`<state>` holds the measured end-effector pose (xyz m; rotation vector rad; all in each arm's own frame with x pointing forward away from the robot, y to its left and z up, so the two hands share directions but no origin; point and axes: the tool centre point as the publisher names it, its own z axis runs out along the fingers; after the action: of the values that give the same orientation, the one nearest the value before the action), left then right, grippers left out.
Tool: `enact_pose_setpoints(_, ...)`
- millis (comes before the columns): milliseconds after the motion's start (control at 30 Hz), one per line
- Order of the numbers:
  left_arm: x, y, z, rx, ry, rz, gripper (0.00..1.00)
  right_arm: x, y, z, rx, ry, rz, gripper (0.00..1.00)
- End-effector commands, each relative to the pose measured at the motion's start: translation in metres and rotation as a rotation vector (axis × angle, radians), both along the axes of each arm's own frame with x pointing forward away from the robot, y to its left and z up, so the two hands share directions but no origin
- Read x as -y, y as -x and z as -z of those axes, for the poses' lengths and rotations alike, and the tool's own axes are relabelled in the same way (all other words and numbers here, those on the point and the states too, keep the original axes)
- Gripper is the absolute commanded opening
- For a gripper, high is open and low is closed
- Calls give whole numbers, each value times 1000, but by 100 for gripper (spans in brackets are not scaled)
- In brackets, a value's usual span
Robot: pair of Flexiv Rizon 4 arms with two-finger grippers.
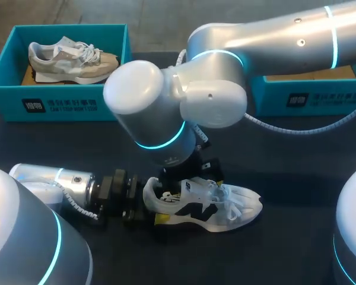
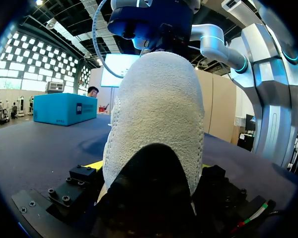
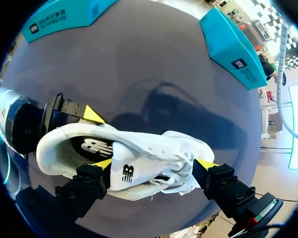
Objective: Take the shoe out of the shoebox, open the shoe tongue, remove and reinsert the insole, then place the shoe into the shoebox
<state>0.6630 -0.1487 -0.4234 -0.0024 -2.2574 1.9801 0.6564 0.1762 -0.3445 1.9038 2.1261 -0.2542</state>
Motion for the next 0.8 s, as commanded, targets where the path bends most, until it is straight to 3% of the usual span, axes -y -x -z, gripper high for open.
enact_pose_setpoints(33, 0, 4, 5, -1, -1, -1, 0, 10, 7, 1, 50, -30, 119, 100)
enact_pose_setpoints(467, 0, 4, 5, -1, -1, -1, 0, 24, -1, -19, 55, -15, 126, 100)
enact_pose_setpoints(800, 0, 4, 5, -1, -1, -1, 0, 33, -3, -20, 18, -95, 205, 100)
